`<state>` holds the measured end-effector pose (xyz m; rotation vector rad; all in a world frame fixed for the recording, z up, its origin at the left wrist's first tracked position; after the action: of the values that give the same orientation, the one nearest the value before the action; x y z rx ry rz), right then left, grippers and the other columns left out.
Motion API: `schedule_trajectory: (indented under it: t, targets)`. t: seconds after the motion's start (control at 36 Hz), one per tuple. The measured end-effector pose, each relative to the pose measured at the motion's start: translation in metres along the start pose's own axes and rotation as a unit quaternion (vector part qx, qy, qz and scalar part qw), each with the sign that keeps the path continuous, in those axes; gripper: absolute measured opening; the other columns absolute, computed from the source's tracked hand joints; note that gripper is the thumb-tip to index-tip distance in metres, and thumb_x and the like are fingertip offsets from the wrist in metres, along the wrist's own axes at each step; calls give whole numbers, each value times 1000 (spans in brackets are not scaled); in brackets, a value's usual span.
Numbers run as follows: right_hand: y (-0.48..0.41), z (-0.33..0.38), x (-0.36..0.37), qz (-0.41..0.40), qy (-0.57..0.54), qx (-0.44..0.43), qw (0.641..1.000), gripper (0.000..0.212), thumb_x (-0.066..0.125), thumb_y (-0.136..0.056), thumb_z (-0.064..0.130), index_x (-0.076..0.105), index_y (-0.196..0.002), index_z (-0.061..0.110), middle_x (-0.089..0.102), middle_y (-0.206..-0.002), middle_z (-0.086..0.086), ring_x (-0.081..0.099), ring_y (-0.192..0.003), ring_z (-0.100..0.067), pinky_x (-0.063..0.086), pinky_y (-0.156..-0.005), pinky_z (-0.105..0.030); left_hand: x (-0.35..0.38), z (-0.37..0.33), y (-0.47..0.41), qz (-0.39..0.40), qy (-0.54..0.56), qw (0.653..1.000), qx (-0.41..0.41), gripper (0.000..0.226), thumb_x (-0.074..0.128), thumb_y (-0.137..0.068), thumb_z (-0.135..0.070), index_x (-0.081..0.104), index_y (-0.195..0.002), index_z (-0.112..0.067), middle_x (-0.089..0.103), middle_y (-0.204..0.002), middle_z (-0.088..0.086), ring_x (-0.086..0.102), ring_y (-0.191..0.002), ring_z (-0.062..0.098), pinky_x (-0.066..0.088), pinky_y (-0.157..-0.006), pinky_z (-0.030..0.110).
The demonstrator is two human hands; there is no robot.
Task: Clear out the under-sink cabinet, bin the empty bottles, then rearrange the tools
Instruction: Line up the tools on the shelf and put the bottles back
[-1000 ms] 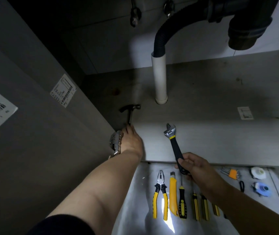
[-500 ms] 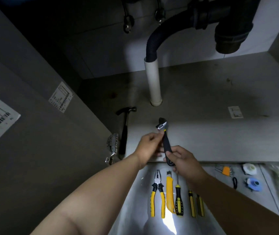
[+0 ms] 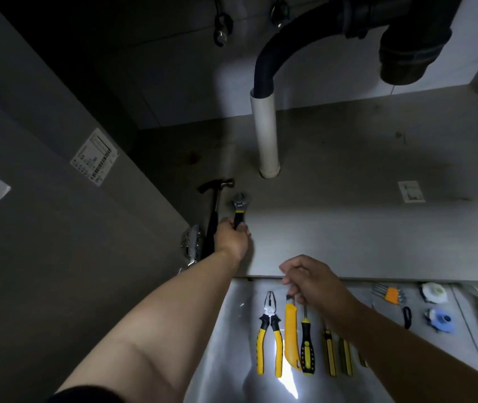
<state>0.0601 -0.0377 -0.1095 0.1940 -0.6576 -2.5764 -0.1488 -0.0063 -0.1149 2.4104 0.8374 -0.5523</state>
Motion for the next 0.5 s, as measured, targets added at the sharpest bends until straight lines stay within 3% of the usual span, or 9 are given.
schedule_trajectory:
  t: [0.08, 0.19, 0.28, 0.36, 0.42, 0.5]
  targets:
    - [0, -1, -3, -9, 9, -30, 999, 16, 54, -101, 14, 69, -98, 14, 68, -85, -7, 60, -72, -16, 47, -60, -27, -4, -2, -2, -11, -151, 988, 32, 33, 65, -95, -21, 59, -123, -6, 68, -114, 17, 65, -106, 33, 49, -91, 34]
    - [-1, 2, -8, -68, 141, -111, 981, 17, 53, -98, 3, 68, -102, 9, 64, -91, -12, 59, -70, -16, 45, -57, -14, -3, -5, 12, -4, -282, 953, 114, 53, 56, -90, -11, 43, -141, -14, 49, -131, 17, 52, -122, 39, 48, -97, 45]
    - [1, 0, -10, -107, 265, -162, 944, 22, 59, -90, -2, 69, -105, 10, 60, -100, -7, 55, -91, -19, 40, -74, -14, -4, -1, 21, 1, -337, 931, 142, 60, 53, -84, -7, 41, -140, -22, 40, -131, 12, 47, -122, 36, 50, -93, 46]
    - [4, -3, -11, -119, 351, -184, 910, 26, 61, -86, -2, 68, -105, 15, 59, -102, -2, 46, -102, -18, 29, -80, -20, -4, -1, 30, -16, -393, 901, 182, 40, 49, -86, -7, 50, -124, -20, 42, -124, 8, 44, -118, 33, 48, -75, 41]
    - [6, -5, -11, -110, 371, -189, 902, 26, 62, -85, 0, 68, -105, 15, 59, -104, -1, 45, -106, -17, 29, -83, -20, -2, 0, 34, -23, -428, 881, 199, 36, 48, -86, -4, 54, -119, -17, 44, -123, 9, 43, -117, 33, 43, -69, 39]
    - [8, -7, -11, -85, 407, -186, 890, 29, 63, -84, 4, 67, -110, 16, 58, -112, 0, 44, -113, -18, 35, -92, -24, -1, 1, 34, -31, -453, 868, 202, 42, 46, -86, 1, 55, -123, -15, 44, -127, 9, 41, -119, 32, 47, -71, 40]
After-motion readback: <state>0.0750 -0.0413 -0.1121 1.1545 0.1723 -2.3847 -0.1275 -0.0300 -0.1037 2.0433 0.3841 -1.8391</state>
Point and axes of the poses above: each hand's wrist, its own y-axis away from the middle knuckle, its own x-axis out of the palm, z = x × y, the point moved 5 cm from there along -y, towards the middle knuckle
